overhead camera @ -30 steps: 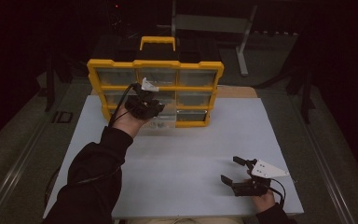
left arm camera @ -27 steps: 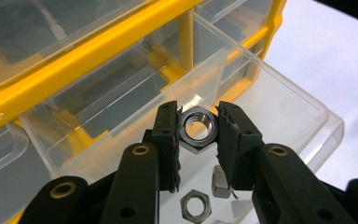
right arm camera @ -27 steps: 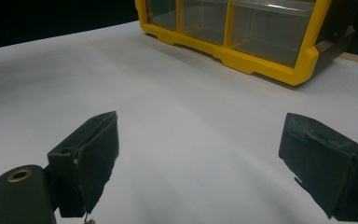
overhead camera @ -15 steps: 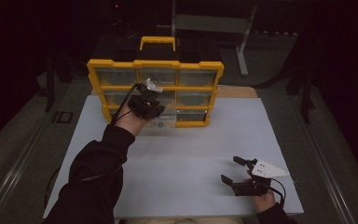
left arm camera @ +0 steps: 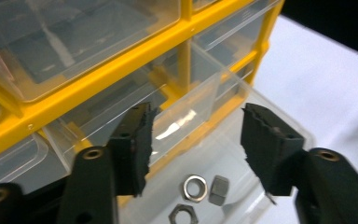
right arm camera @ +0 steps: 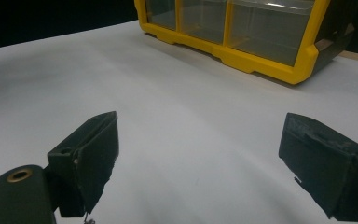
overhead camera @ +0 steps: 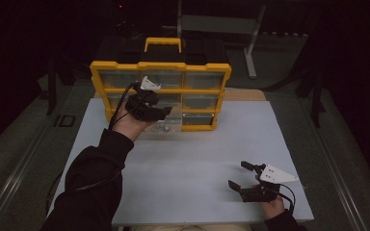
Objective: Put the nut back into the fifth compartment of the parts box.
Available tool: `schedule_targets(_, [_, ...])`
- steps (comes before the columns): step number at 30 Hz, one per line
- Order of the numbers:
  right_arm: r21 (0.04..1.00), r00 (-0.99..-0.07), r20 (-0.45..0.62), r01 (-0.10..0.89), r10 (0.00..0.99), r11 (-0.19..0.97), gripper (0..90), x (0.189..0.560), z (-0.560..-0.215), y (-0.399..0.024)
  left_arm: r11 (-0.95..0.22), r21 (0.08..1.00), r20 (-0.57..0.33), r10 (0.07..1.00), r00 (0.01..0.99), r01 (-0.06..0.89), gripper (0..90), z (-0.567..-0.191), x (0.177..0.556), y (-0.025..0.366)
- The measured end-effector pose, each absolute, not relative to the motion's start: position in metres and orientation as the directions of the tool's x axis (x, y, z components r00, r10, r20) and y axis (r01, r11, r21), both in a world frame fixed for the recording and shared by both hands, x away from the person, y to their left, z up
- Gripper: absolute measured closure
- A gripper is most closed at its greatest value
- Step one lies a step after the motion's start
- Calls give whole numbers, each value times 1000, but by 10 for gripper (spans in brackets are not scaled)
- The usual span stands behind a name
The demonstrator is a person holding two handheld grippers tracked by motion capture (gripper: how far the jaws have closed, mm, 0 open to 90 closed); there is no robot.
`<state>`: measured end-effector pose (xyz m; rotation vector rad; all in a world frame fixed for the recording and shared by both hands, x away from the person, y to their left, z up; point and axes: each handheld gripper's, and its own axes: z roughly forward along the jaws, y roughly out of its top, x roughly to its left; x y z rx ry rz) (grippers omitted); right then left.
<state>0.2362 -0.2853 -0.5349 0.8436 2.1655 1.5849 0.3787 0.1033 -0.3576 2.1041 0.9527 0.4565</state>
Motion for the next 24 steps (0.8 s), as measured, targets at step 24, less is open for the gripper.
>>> schedule_targets(24, [942, -768, 75, 263, 636, 206, 122, 237, -534, -286, -313, 855, -90, 695, 713, 414, 0, -353, 338, 144])
